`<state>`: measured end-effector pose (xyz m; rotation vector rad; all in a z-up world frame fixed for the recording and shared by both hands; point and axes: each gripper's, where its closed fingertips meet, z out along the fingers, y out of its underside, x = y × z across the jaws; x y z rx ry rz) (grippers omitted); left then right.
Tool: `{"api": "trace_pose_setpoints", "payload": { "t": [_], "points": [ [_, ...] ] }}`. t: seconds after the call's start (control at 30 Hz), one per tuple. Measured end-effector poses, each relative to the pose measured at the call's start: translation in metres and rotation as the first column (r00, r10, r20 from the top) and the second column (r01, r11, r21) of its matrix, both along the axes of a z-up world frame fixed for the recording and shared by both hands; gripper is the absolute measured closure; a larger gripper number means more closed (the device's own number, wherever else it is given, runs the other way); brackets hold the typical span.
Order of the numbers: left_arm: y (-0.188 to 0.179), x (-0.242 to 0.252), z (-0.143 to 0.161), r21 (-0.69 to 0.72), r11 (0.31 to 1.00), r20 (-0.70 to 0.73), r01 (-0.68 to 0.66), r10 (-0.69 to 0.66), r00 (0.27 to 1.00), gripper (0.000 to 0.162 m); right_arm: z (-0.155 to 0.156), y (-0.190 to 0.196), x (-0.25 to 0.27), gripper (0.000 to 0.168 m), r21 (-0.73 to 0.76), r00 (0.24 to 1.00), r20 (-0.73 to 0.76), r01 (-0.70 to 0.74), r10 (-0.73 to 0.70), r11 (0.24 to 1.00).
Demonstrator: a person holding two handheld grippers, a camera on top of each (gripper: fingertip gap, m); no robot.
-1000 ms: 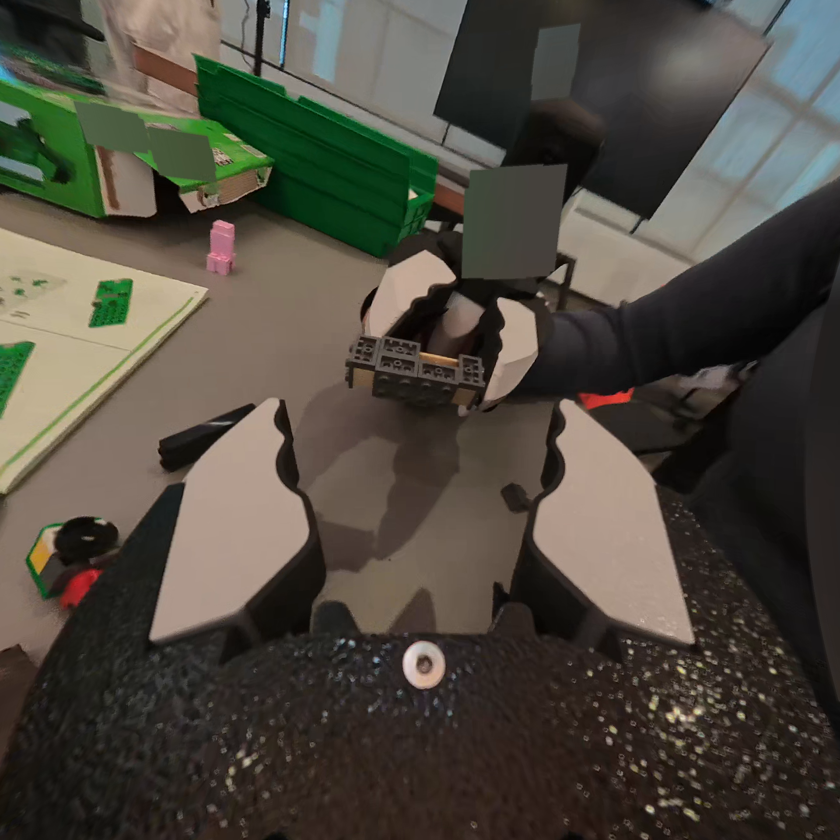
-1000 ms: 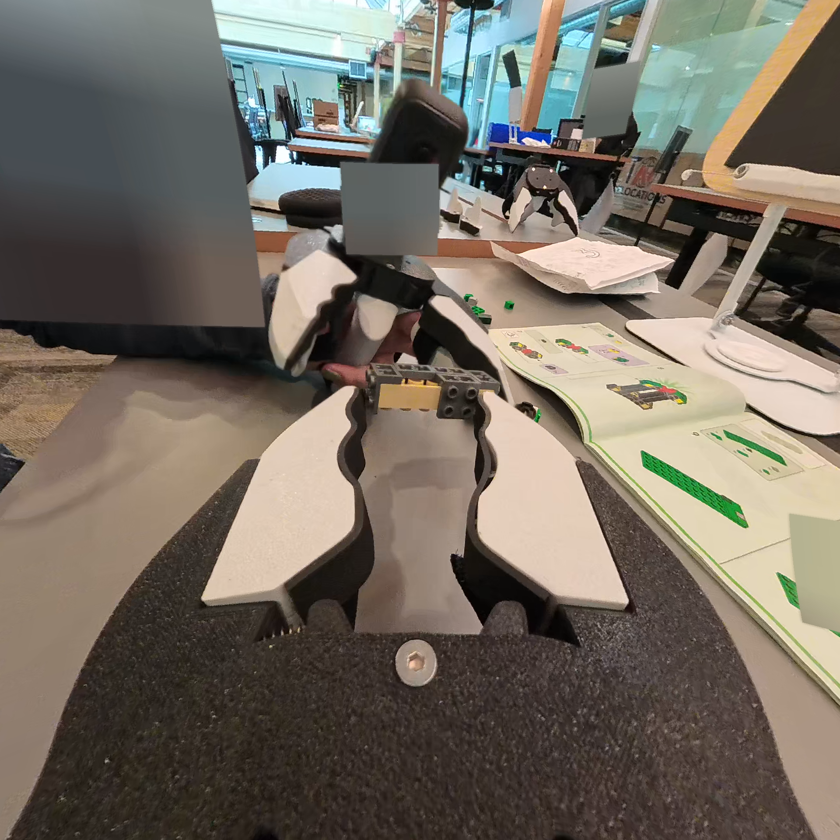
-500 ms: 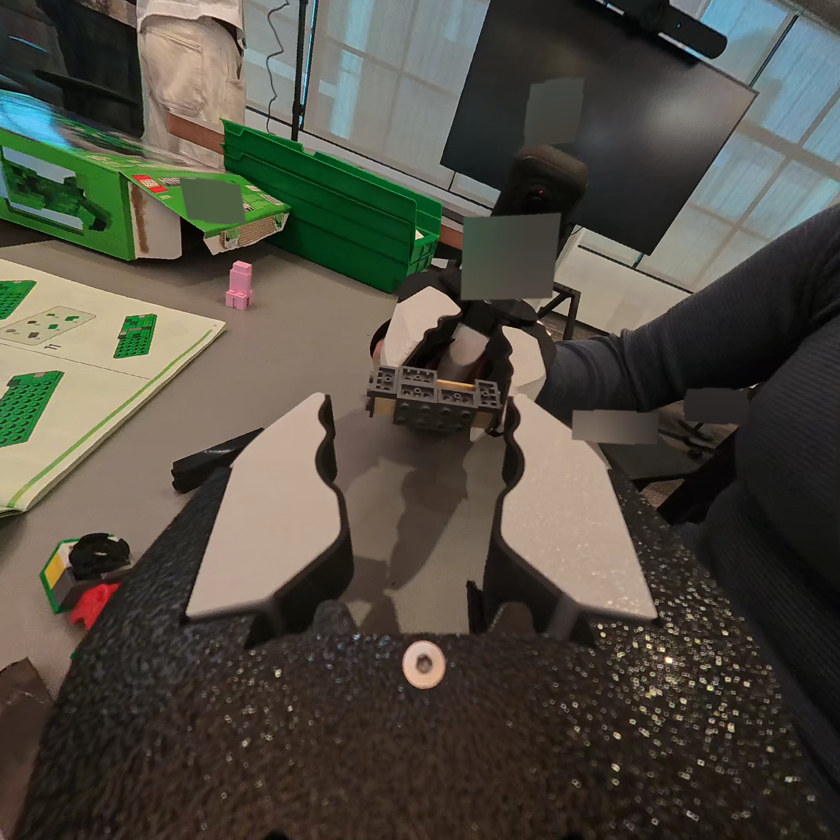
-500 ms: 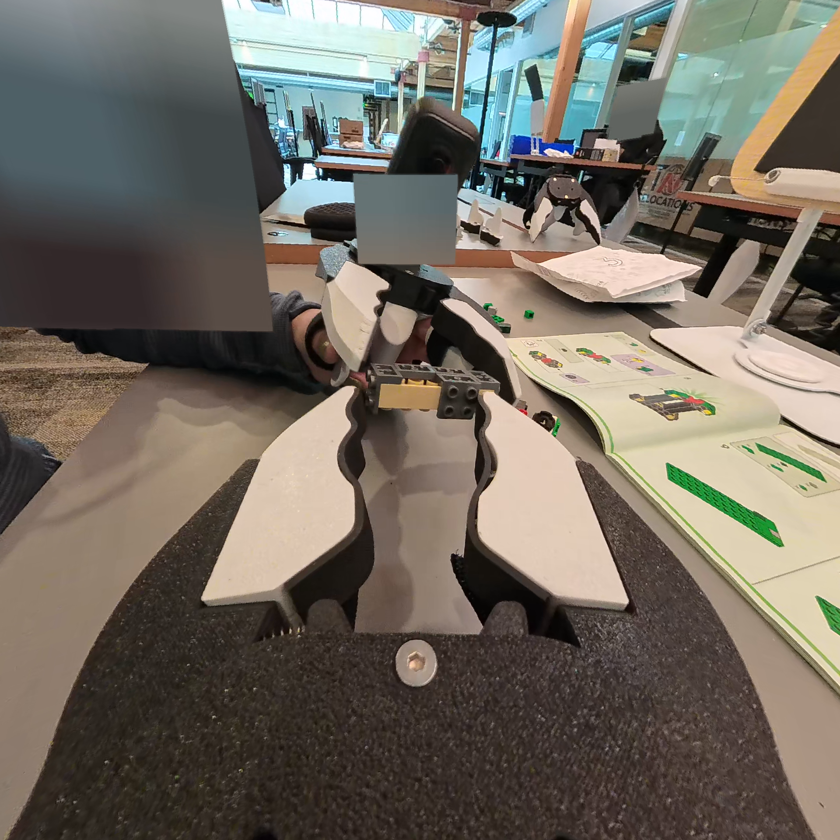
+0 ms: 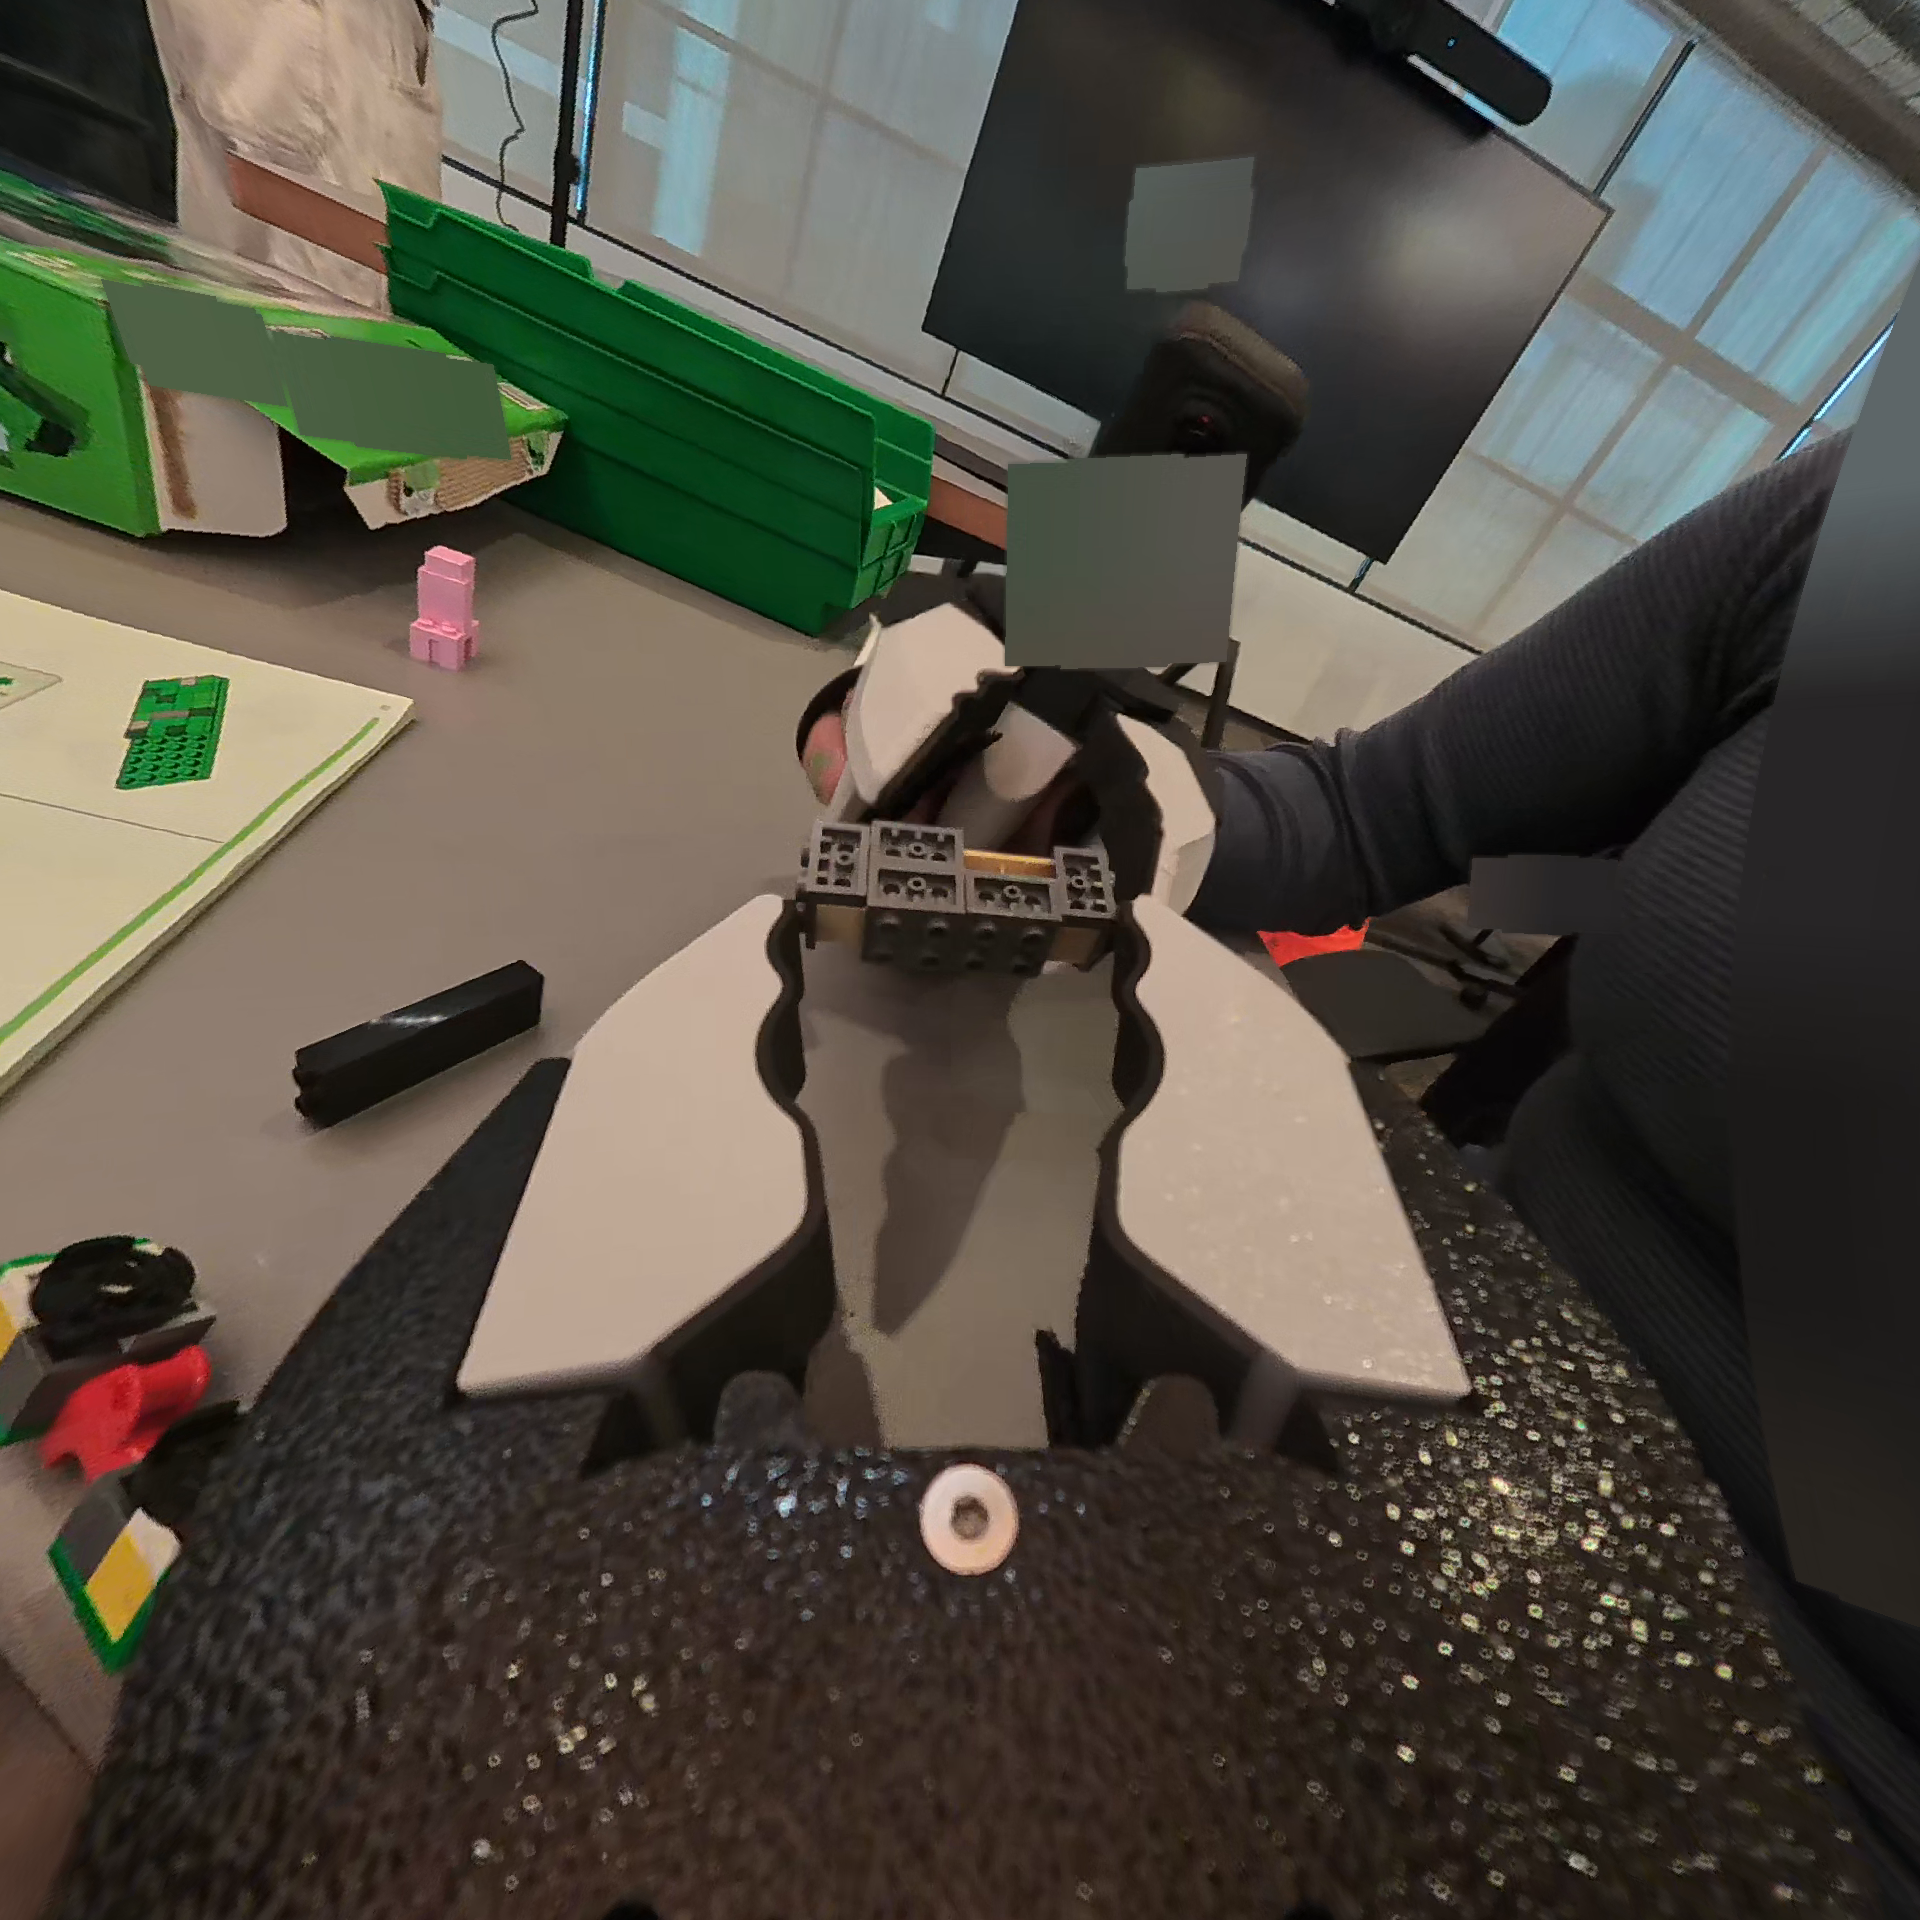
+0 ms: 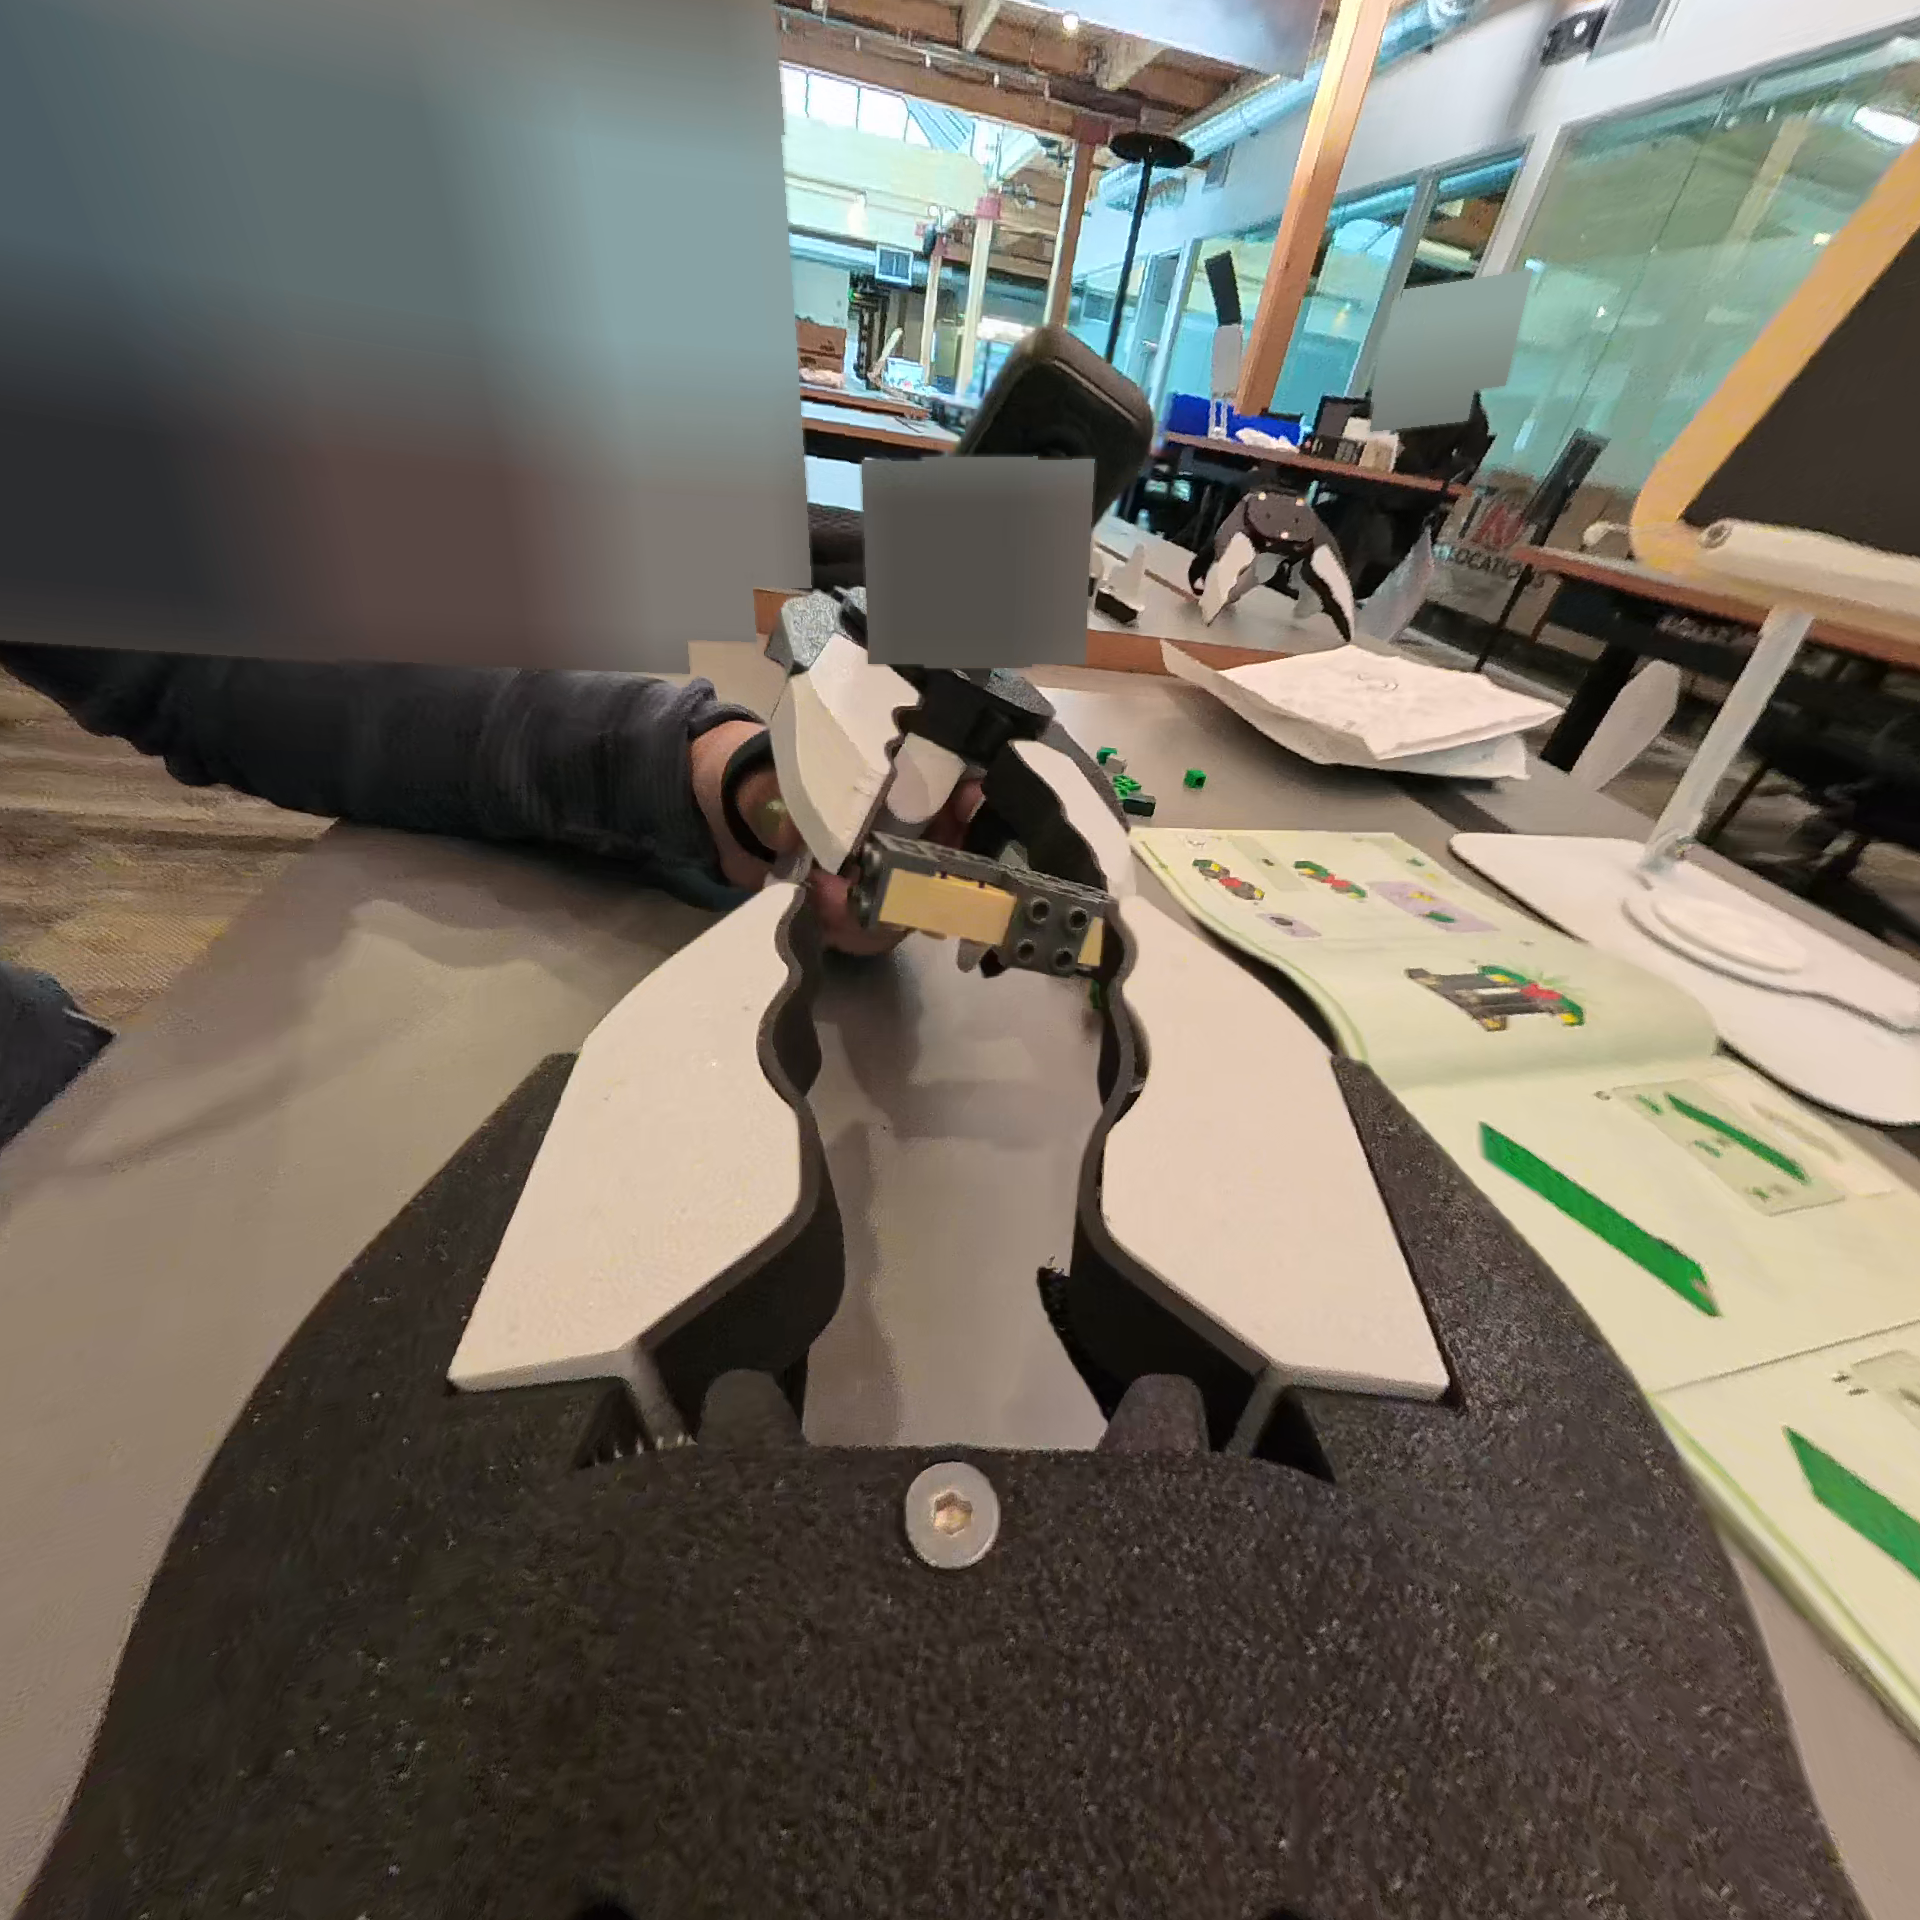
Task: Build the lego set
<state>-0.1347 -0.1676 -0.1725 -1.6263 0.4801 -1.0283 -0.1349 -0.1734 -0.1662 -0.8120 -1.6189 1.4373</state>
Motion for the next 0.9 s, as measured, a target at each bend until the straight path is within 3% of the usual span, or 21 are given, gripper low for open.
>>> {"api": "trace_pose_setpoints", "payload": {
  "t": [0.17, 0.37, 0.63, 0.83, 0.9],
  "points": [
    [-0.007, 0.002, -0.002, -0.072, 0.993, 0.07, 0.096, -0.091, 0.993, 0.105, -0.009, 0.004, 0.003, 0.113, 0.295, 0.996, -0.049, 0.08, -0.069, 0.952],
    [-0.017, 0.011, -0.011, -0.188, 0.957, 0.115, 0.22, -0.201, 0.973, 0.105, -0.03, -0.01, 0.002, 0.121, 0.614, 0.991, -0.108, 0.129, -0.079, 0.779],
    [-0.022, 0.017, -0.016, -0.24, 0.934, 0.117, 0.263, -0.241, 0.963, 0.105, -0.027, -0.011, 0.0, 0.126, 0.689, 0.978, -0.186, 0.199, -0.095, 0.697],
    [-0.023, 0.018, -0.018, -0.255, 0.926, 0.125, 0.278, -0.254, 0.959, 0.105, -0.028, -0.01, -0.003, 0.15, 0.758, 0.96, -0.256, 0.273, -0.114, 0.592],
    [-0.022, 0.017, -0.017, -0.254, 0.927, 0.128, 0.275, -0.249, 0.96, 0.105, -0.028, -0.01, -0.002, 0.151, 0.76, 0.959, -0.259, 0.276, -0.115, 0.588]
  ]
}}
